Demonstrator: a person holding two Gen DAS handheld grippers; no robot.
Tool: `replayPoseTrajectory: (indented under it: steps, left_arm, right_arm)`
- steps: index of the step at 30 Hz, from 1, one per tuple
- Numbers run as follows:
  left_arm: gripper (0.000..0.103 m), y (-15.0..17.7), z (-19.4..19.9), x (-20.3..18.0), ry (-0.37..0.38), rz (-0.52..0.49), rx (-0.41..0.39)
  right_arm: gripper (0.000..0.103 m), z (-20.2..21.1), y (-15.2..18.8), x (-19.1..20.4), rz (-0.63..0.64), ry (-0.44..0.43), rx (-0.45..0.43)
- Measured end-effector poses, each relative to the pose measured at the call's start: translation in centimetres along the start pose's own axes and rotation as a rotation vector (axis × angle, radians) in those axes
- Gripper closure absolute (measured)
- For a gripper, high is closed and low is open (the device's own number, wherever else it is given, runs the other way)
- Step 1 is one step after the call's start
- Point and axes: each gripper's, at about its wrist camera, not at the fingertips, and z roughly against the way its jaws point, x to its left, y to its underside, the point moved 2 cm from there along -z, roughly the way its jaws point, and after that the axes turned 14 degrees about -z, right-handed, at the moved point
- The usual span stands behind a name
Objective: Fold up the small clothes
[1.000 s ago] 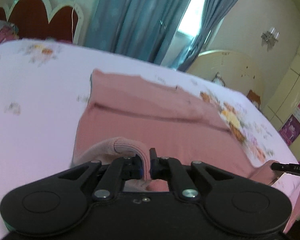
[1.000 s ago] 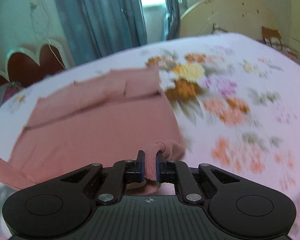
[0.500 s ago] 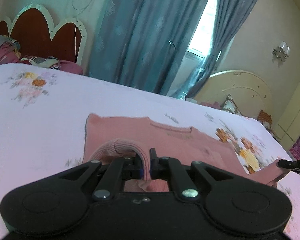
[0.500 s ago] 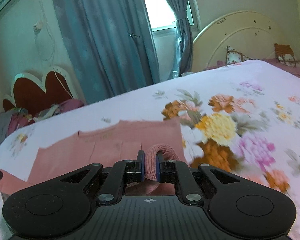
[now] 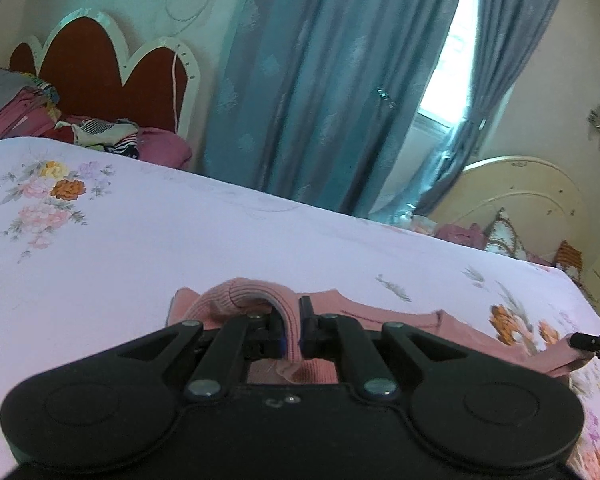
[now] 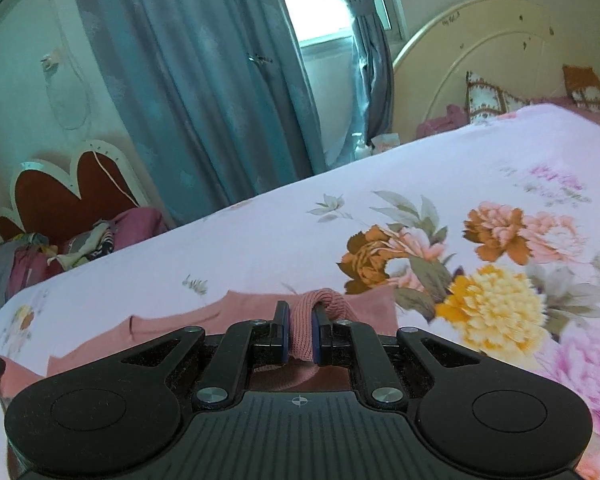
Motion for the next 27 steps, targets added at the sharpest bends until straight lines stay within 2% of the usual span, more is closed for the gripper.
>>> replayPoseTrajectory:
  steps: [7,15,17,19,21,22,23,24,25,27]
  left_arm:
    - [0.097,-0.5,-4.3,0.0,-0.051,-0.012,0.051]
    - [0.097,0.1,-8.6,0.0,-0.109,-0.044,0.136]
    - [0.092,0.3,-9.7,-0.1,-0.124,-0.055,0.172]
    - [0.077,0.3,-10.2,0.0,-0.155,-0.073,0.187]
    - [0.074,0.0,-9.9,0.3,-0.191,-0.085,0.180]
    - [0.064,-0.3,-9.4,0.6,-0.194,-0.083,0.172]
    - [0.058,-0.5,-8.8,0.8,-0.195,-0.079,0.159]
    - [0.045,-0.7,-8.2,1.2,-0.199,-0.080,0.144]
    - [0.039,-0.9,-7.5,1.4,-0.205,-0.091,0.131]
    - [0.038,-1.0,-6.8,1.6,-0.197,-0.124,0.127]
  right_arm:
    - [0.093,-5.4,-1.4,-0.4,-0.026,0.030,0.054]
    - [0.093,-10.9,-1.3,-2.7,-0.132,0.065,0.154]
    - [0.092,-11.6,-1.5,-3.0,-0.133,0.079,0.156]
    - [0.092,-12.0,-1.9,-3.2,-0.137,0.083,0.154]
    - [0.092,-11.8,-2.5,-3.0,-0.121,0.081,0.130]
    - [0.086,-11.5,-2.8,-3.0,-0.100,0.082,0.116]
    - [0.064,-11.4,-3.0,-2.8,-0.083,0.086,0.101]
    - [0.046,-10.9,-3.3,-2.8,-0.063,0.087,0.075]
    - [0.022,-10.5,-3.5,-2.8,-0.047,0.084,0.049]
    - [0.021,-10.0,-3.8,-2.5,0.015,0.063,0.029]
